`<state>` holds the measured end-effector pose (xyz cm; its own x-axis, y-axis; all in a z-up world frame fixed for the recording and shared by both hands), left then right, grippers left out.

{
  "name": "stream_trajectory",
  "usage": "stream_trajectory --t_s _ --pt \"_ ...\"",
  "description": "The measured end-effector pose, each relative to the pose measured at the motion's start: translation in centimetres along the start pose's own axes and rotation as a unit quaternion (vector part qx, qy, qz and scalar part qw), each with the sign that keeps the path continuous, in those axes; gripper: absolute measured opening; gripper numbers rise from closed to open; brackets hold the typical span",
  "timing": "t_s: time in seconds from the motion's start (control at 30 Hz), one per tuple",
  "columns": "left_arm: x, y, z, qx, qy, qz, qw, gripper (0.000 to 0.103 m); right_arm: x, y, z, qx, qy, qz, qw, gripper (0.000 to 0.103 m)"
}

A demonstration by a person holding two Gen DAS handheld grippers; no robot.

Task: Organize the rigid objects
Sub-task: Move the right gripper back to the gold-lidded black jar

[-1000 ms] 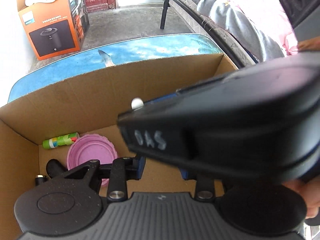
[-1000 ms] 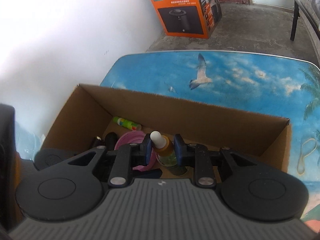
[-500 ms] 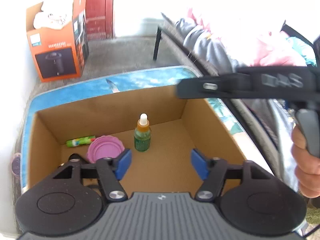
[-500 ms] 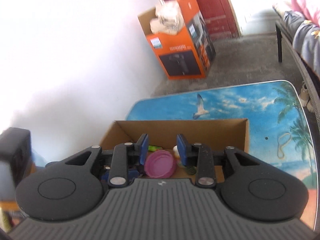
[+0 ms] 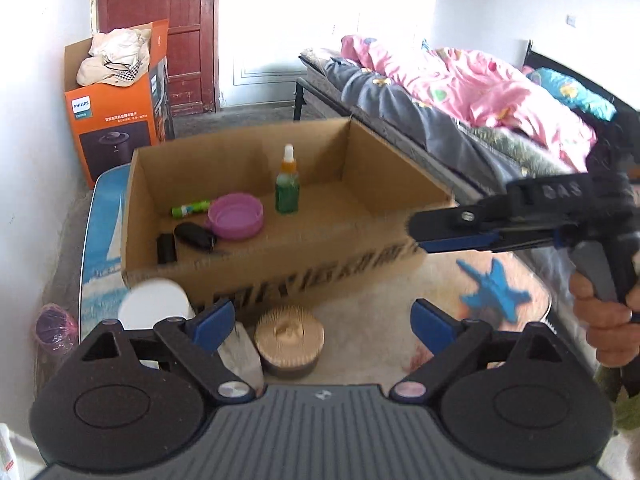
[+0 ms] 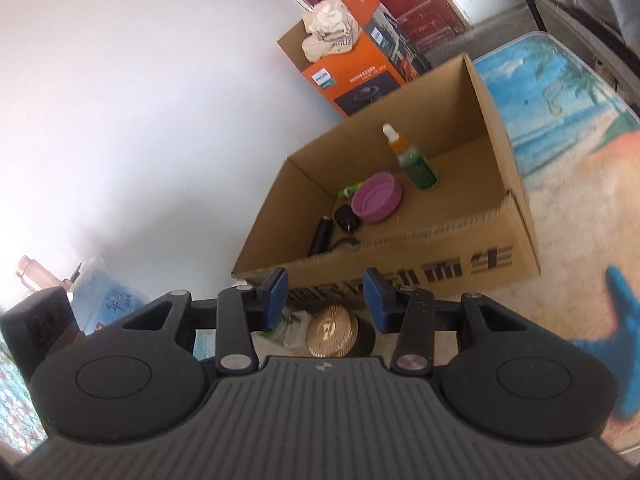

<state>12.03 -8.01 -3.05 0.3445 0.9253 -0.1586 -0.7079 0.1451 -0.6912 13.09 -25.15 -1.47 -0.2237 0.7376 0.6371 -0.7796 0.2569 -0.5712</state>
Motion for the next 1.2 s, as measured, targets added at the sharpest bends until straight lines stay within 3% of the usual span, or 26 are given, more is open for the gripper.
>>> stream_trajectory --t_s 0.2,0.4,0.67,0.7,0.87,1.2 --pt "-0.2 4.2 -3.3 0.017 -0.007 -0.023 0.9996 0.096 0.4 2.4 -5.4 0.040 -0.032 -0.057 0.997 0.039" --pt "0.1 6.0 -6.5 0.035 -0.032 -0.036 0.9982 0.093 0.0 2.5 -9.2 0.069 0.031 -0.017 0.997 0.039" --pt "0.7 6.0 -8.5 0.037 -0.023 -0.026 0.9987 0.091 0.1 3.0 -12.2 0.111 0.051 0.027 0.992 0.039" --pt "0.7 5.9 -8.6 0.037 -0.022 -0.028 0.9987 0.087 0.3 3.0 -12.5 0.115 0.047 0.028 0.992 0.039" --pt "0.4 5.6 -8.6 0.031 -0.017 -0.034 0.9988 0.088 1.0 3.1 -12.4 0.121 0.058 0.059 0.989 0.040" --pt "-2.7 5.5 -9.1 0.031 0.017 -0.069 0.9970 0.088 -1.6 3.4 -8.4 0.107 0.080 0.037 0.990 0.041"
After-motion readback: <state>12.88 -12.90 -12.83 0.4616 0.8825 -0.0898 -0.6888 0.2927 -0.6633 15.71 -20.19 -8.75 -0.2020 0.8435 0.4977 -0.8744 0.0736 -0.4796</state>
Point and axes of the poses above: each gripper's, at about its wrist camera, not at the fingertips, and z roughly against the way its jaws point, x to its left, y to its underside, the point moved 9 cm from there along -z, roughly the way its jaws point, and after that the axes turned 8 degrees about z, right-handed, at the moved point
